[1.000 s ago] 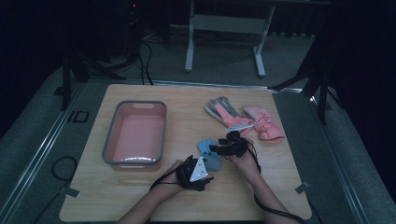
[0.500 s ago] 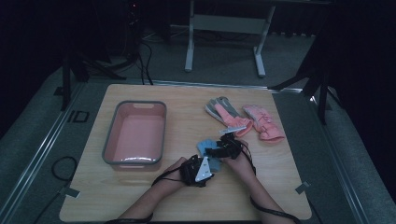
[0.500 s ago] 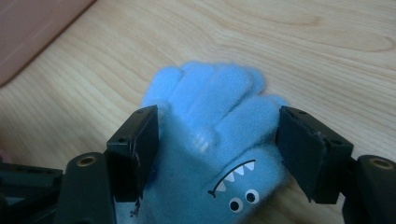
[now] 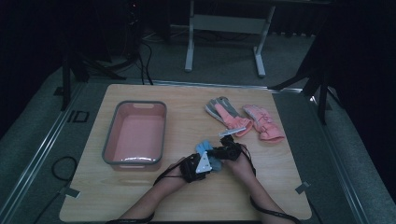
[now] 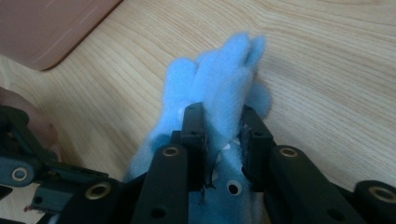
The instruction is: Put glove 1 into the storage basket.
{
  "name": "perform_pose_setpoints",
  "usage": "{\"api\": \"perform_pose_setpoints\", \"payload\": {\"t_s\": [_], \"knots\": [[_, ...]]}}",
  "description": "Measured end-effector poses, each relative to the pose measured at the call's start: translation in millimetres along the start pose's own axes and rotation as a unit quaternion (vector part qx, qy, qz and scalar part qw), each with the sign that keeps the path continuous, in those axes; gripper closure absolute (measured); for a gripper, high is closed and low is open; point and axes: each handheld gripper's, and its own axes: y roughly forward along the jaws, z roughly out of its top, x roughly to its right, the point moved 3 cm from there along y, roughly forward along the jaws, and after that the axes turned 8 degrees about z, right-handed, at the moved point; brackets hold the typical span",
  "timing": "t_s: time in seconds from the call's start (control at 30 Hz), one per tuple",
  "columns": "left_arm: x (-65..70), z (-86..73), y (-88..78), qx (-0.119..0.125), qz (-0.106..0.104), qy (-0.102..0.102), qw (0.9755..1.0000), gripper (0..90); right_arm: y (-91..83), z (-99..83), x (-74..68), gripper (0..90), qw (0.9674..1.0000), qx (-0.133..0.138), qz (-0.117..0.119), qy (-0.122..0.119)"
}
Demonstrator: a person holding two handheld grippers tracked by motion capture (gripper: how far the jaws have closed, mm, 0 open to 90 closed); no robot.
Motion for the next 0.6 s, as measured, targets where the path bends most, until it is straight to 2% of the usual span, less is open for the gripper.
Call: {"api": "perform_pose_setpoints", "payload": {"t_s": [0.1,0.17,0.37,0.6], "knots": [[-1.9,2.0,-2.8,-0.005,-0.004,-0.016,0.9998,78.1,-1.6,0.5,0.1,78.6,1.0,0.007,-0.006,0.002],[-2.5,2.6,-3.5,-0.006,-0.007,-0.019,0.9998,78.4,-2.4,0.8,-0.3,79.0,0.9999,0.011,-0.005,0.002],[-10.3,10.2,-14.4,-0.02,-0.022,-0.016,0.9994,79.0,-7.8,7.5,-6.1,79.5,0.9998,0.018,0.007,-0.001],[-24.8,22.1,-39.2,-0.007,-0.016,-0.013,0.9998,79.0,-23.2,28.3,-23.6,79.5,0.9988,0.038,0.006,-0.03]]}}
